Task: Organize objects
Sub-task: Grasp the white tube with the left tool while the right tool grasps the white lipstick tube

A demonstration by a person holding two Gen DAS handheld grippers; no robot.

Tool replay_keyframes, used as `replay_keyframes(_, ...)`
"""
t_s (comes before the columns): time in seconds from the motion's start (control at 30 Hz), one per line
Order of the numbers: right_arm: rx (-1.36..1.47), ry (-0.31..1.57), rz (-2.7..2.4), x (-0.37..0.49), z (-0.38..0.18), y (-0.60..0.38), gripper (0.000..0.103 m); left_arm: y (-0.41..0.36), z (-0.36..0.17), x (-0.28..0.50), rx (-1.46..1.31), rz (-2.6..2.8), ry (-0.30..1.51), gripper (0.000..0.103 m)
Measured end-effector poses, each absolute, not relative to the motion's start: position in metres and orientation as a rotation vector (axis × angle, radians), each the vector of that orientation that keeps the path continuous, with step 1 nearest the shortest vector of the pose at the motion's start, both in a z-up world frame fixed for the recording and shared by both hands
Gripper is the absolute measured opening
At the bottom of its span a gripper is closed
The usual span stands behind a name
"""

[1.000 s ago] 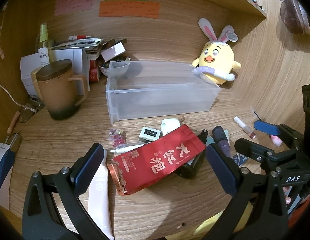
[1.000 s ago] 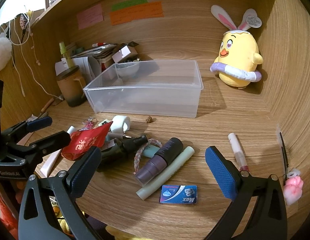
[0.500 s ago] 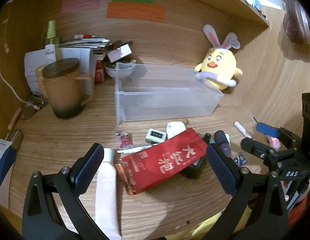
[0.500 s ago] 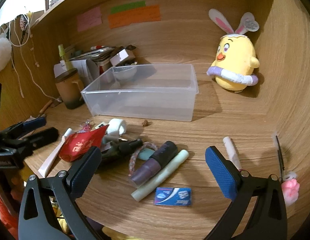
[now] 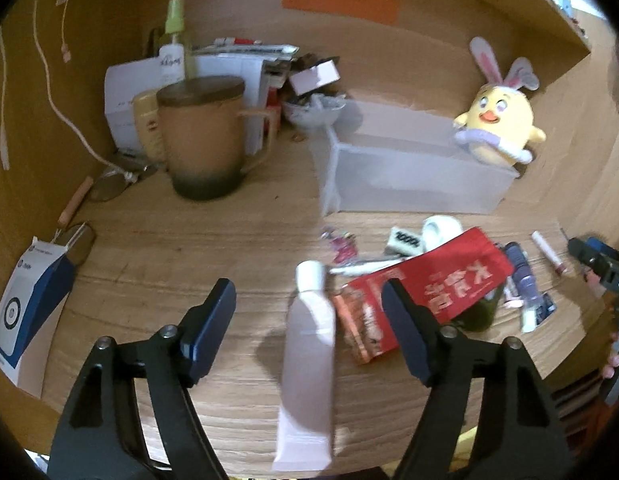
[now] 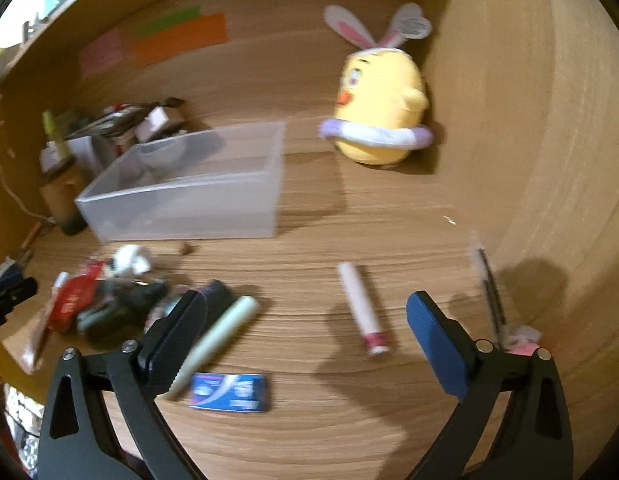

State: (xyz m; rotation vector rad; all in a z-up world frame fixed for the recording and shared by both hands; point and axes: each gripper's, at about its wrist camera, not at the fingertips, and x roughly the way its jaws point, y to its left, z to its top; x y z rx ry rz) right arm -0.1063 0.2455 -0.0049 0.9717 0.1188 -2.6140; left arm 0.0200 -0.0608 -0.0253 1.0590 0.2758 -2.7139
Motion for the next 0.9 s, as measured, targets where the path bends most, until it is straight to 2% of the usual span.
replay_keyframes(0.17, 1.056, 0.087, -2.64, -0.121, -0.02, 0.264, 0.088, -0.076, -0.041, 0.003, 1.158, -2.679, 0.368, 0.058)
replay_keyframes(0.43, 1.149, 0.097, -2.61, -0.136, -0.041, 0.268, 0.068, -0.08, -0.055, -0.017, 1.246, -2.645, 0.356, 0.053)
replay_keyframes(0.6, 1.199, 0.099, -2.579, -0.152, -0.05, 0.265, 0.049, -0.075, -0.057, -0.021, 1.258, -2.639, 0.313, 0.05)
replay_keyframes(0.63, 1.196, 0.104, -2.587, -0.152, -0.05, 0.264, 0.048, -0.076, -0.058, -0.023, 1.265, -2.637, 0.317, 0.047)
replay_keyframes(0.8, 1.187, 0.115, -2.586, -0.157, -0.05, 0.261, 0.019, -0.079, -0.058, -0.027, 1.257, -2.624, 0.279, 0.024)
replay_keyframes(0.9, 1.174, 0.124, -2.592, -0.156, -0.05, 0.259, 0.014, -0.083, -0.058, -0.029, 1.253, -2.629, 0.298, 0.022)
